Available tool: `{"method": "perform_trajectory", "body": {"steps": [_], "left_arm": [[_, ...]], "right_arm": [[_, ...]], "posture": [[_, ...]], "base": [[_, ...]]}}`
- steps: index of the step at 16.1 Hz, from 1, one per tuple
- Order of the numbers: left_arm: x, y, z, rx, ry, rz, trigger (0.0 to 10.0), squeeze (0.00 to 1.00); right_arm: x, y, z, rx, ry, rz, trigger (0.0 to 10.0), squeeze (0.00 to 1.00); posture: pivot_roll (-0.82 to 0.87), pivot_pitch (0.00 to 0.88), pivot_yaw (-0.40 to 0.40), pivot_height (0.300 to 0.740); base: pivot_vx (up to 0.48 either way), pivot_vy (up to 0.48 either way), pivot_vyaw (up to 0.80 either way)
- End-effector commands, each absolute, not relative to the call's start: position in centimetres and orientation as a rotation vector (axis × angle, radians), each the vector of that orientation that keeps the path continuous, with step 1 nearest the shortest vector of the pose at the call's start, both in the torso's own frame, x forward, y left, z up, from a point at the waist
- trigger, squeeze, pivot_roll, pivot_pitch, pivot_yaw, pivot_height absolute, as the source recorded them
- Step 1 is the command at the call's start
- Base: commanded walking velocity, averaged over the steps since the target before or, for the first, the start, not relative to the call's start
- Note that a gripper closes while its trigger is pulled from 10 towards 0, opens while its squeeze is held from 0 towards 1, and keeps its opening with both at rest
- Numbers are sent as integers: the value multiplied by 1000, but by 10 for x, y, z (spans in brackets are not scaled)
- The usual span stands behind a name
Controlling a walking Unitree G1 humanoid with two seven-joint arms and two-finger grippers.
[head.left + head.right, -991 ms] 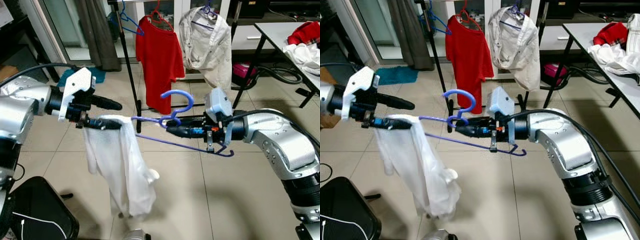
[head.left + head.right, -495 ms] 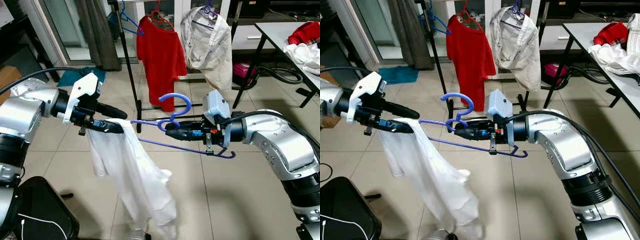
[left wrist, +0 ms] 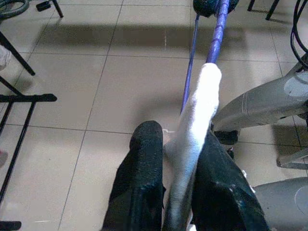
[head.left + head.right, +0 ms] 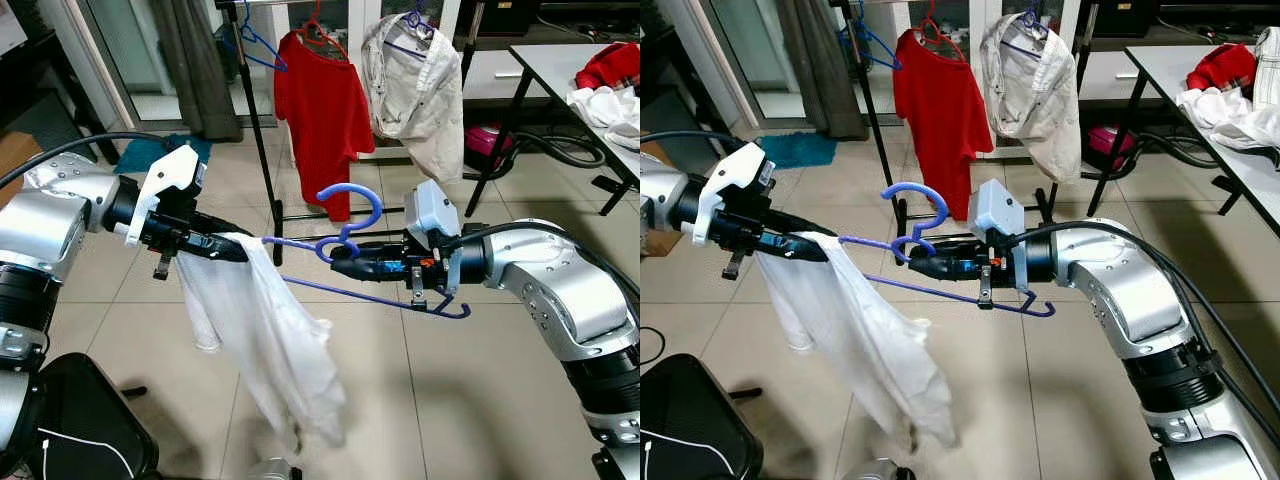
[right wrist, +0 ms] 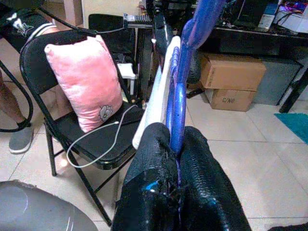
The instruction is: Hang hanger
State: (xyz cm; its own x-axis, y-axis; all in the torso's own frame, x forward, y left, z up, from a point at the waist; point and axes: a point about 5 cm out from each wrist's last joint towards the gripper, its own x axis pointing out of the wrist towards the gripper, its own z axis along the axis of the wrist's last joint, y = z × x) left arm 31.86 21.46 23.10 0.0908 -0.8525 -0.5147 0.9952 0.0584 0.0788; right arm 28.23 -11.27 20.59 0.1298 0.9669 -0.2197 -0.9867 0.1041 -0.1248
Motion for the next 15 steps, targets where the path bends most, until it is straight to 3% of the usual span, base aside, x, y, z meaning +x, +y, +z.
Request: {"method": "perform_trajectory", "body": {"steps": [1, 14, 15], "left_arm": [[318, 215, 235, 468, 359, -1449, 0, 0], [307, 216, 231, 404, 360, -1460, 0, 0], [307, 216, 231, 399, 358, -1457, 0, 0]], "right_arm": [[279, -104, 216, -281, 26, 1497, 10000, 0], [280, -103, 214, -255, 36, 1506, 10000, 0], [280, -103, 214, -248, 42, 1506, 10000, 39]], "posture": [[-25, 0, 127, 740], [-20, 0, 117, 740], [-20, 0, 117, 740]], "base": [[0, 0, 0], [0, 0, 0], [0, 0, 0]]}}
